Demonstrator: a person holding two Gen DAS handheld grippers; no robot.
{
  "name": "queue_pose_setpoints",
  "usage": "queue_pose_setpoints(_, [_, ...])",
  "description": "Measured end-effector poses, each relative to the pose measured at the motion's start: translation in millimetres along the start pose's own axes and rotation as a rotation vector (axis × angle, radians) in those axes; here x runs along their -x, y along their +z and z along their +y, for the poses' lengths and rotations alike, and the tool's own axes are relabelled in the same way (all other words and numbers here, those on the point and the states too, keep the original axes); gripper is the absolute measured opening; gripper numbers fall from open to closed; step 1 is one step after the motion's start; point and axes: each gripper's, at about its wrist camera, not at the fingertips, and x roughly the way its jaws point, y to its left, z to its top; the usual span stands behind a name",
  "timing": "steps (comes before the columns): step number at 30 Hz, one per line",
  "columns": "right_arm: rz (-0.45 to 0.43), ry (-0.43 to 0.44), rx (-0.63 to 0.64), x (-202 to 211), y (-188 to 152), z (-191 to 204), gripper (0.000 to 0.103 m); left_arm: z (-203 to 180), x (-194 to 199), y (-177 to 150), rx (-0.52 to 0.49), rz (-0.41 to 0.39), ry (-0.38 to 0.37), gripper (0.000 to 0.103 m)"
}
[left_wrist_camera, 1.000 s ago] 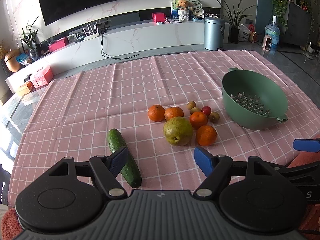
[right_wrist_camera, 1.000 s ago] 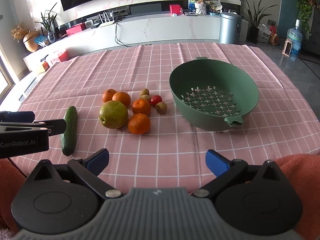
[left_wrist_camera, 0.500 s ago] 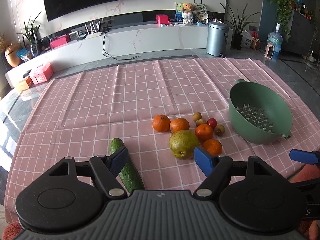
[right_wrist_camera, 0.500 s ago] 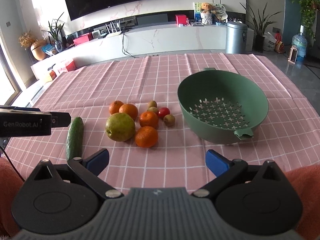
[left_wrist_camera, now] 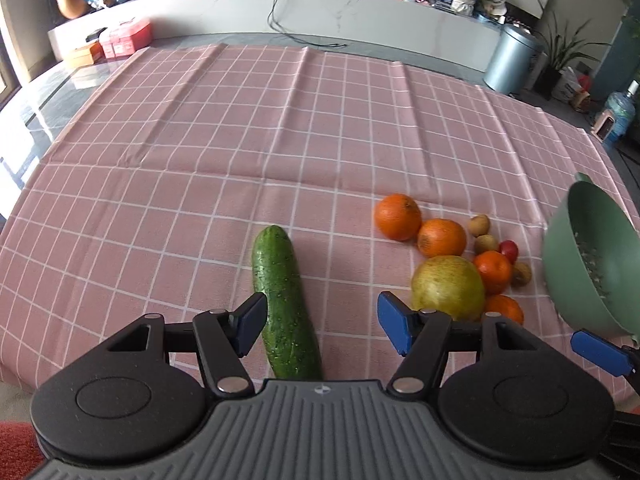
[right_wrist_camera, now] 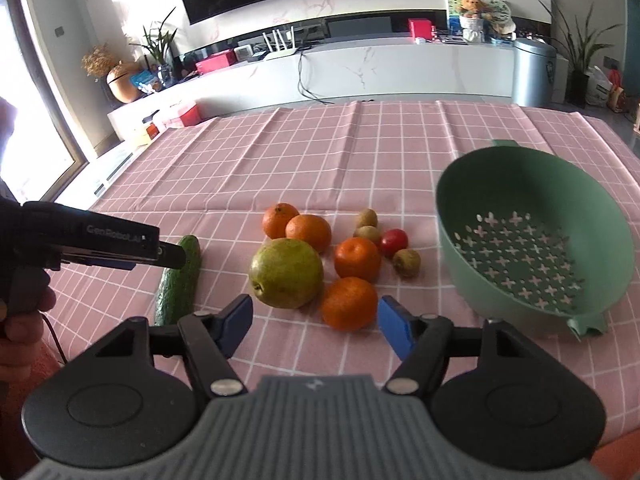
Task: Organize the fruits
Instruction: 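Grasp the green cucumber with the left tool while the right tool grasps the pear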
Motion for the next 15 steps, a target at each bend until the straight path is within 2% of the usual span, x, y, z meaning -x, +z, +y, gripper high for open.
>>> queue_pose_setpoints(7, [0.040, 0.034, 0.080, -48.7, 16.6, 14.1, 0.066, 18.2, -30.5, 1.9, 0.072, 0.056, 0.033, 0.075])
queue_pose_setpoints(12, [0.058, 0.028, 0.111, -75.0, 20.8, 19.4, 0.066, 22.1, -44.2, -0.9, 0.063, 0.090, 0.035, 0.075])
queue_pose_setpoints(15, [0.068, 0.032, 0.129, -87.5, 22.7, 22.9, 0.066, 21.9, -49.2, -0.9, 0.052, 0.082, 0.022, 0.071])
